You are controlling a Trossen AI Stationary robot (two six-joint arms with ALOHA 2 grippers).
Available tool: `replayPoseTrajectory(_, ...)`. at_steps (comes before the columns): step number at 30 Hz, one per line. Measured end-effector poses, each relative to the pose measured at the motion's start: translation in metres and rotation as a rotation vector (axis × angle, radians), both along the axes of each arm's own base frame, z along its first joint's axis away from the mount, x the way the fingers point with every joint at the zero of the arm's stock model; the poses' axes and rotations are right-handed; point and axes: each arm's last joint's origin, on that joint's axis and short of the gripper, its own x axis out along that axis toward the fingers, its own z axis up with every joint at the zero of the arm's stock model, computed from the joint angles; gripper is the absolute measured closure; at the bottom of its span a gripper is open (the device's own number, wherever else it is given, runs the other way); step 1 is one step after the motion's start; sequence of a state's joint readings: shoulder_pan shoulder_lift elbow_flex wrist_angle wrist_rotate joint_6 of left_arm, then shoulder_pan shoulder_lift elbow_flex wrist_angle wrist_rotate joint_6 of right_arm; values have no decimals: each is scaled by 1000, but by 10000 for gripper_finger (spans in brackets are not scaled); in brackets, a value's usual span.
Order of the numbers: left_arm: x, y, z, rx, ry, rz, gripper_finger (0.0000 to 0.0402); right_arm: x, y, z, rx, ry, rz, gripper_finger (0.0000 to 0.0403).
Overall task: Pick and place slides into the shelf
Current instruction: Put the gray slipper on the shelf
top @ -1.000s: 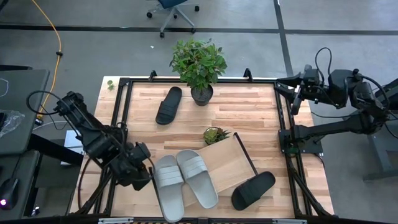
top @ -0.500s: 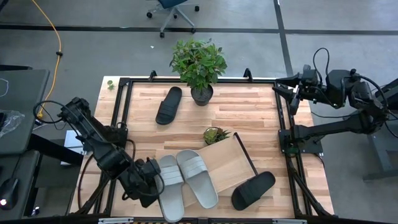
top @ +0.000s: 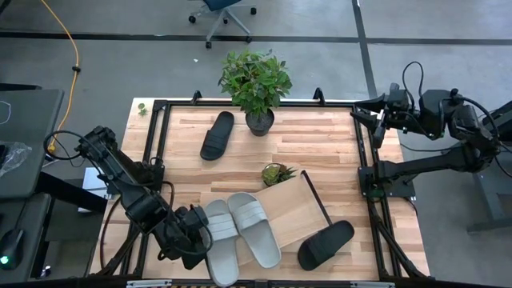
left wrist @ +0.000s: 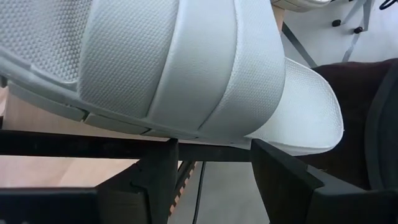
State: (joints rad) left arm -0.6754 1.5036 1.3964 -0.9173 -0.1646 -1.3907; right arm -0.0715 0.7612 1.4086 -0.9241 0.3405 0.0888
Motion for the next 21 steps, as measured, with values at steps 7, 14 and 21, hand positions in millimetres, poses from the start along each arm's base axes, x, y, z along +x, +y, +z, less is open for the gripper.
replayPoseTrajectory(7,2,-2,2,-36,-14,-14,211,0,0,0,6,-2,1,245)
replayPoseTrajectory(14,1,-2,1,-44,1,-33,240,0,0,0,5,-2,2,245)
replayPoseTrajectory(21,-5,4,8,-15,-16,-19,274,0,0,0,5,-2,2,245)
